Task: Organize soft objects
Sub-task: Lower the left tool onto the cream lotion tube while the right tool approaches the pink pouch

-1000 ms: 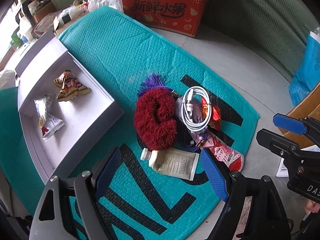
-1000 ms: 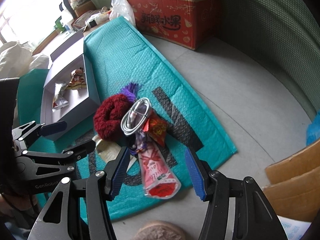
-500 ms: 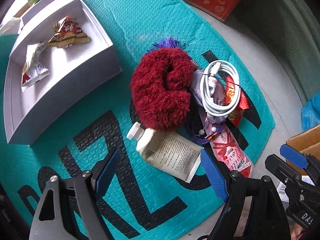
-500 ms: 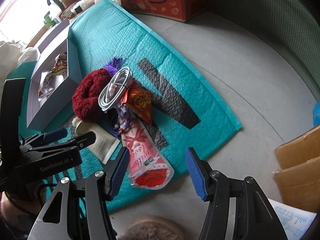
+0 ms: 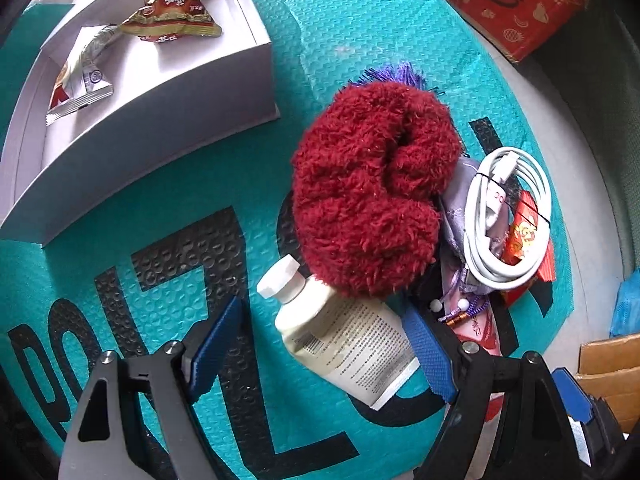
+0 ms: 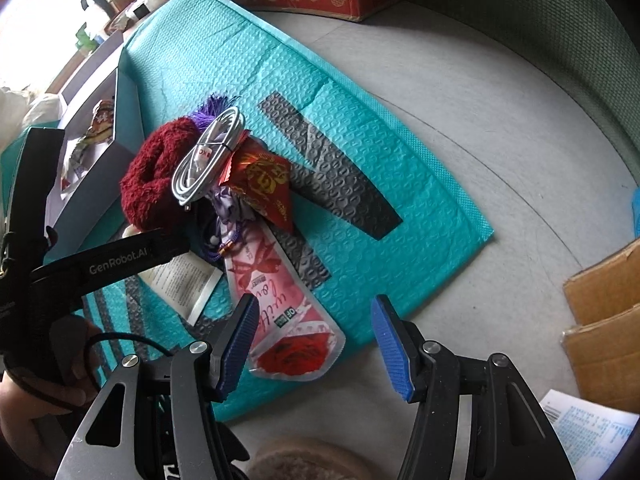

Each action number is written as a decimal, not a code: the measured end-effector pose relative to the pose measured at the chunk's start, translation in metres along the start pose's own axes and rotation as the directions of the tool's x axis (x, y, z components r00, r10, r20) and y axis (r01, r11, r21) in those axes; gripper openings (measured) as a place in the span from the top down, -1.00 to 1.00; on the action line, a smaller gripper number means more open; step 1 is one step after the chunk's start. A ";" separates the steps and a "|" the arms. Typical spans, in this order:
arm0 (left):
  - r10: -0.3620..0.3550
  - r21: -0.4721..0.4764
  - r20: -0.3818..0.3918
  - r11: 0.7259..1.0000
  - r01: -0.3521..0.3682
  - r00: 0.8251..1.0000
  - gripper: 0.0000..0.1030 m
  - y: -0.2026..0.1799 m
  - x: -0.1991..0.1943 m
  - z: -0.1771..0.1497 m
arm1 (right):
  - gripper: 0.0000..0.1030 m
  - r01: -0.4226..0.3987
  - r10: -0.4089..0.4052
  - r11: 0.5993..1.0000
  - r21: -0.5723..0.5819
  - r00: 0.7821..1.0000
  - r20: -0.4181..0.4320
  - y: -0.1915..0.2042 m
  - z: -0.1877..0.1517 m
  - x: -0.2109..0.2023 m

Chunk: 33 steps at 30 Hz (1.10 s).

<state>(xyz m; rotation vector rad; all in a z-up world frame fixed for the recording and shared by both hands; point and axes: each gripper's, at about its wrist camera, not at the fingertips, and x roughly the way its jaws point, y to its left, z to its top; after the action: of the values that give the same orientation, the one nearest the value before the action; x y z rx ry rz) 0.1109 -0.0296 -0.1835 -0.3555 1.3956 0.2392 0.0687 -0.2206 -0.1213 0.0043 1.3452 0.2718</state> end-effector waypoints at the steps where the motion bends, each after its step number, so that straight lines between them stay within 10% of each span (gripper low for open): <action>1: 0.029 -0.002 -0.004 1.000 -0.029 1.000 -0.60 -0.004 0.002 0.003 | -0.14 -0.006 0.006 1.000 -0.001 1.000 -0.003 0.000 0.000 0.001; 13: 0.081 0.028 -0.009 0.996 -0.080 0.997 -0.60 -0.007 0.012 0.005 | -0.54 -0.008 0.007 0.995 -0.099 1.000 -0.016 0.018 0.001 0.022; 24: 0.068 0.188 0.063 0.979 -0.079 0.996 -0.09 0.000 -0.002 -0.039 | -0.55 0.056 -0.064 0.984 -0.170 0.997 -0.039 0.033 -0.013 0.042; 31: 0.028 0.285 0.093 0.957 -0.053 0.995 -0.11 0.021 -0.006 -0.072 | -0.42 0.070 -0.074 0.984 -0.166 0.997 -0.021 0.024 -0.026 0.040; 33: 0.033 0.273 0.098 0.960 -0.059 0.995 -0.42 0.029 -0.005 -0.082 | -0.26 0.073 -0.077 0.983 -0.171 0.997 -0.017 0.019 -0.029 0.038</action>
<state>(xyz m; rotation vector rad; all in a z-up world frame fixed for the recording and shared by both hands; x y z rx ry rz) 0.0246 -0.0333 -0.1927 -0.0797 1.3251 0.0947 0.0446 -0.1989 -0.1611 -0.1928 1.3384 0.3231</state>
